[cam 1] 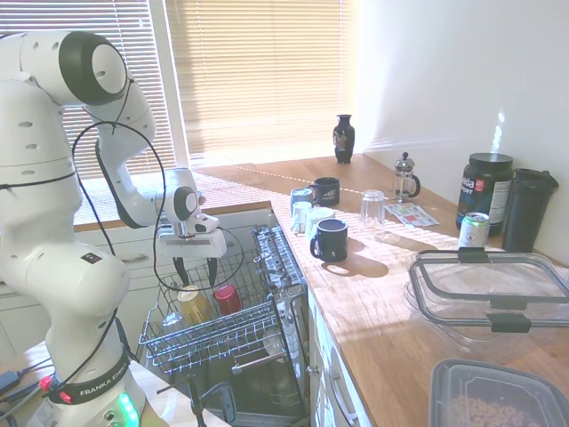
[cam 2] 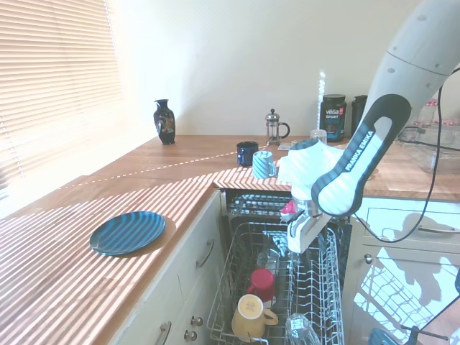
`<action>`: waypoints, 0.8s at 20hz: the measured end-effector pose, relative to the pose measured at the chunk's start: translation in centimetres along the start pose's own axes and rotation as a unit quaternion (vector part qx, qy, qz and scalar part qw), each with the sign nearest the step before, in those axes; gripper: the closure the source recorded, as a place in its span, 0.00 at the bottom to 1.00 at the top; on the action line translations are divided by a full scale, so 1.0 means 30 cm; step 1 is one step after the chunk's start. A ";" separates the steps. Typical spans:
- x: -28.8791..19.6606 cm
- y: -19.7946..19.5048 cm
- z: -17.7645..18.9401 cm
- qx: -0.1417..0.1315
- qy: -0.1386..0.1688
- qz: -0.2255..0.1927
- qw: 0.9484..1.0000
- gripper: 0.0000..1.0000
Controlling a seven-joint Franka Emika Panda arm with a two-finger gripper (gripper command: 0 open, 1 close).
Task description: Remove a mug cup out of the dishwasher
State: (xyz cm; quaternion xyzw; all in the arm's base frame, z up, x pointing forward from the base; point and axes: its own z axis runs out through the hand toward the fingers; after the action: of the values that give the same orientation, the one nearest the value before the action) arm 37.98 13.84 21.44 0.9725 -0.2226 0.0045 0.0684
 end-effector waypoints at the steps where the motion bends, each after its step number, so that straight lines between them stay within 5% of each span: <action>1: -0.021 -0.025 0.023 -0.003 0.001 -0.014 1.000 0.00; 16: -0.116 -0.373 0.290 -0.025 0.008 -0.128 0.991 0.00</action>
State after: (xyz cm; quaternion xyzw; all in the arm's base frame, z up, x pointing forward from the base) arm 39.51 24.15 11.20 0.9909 -0.0954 -0.0019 0.0945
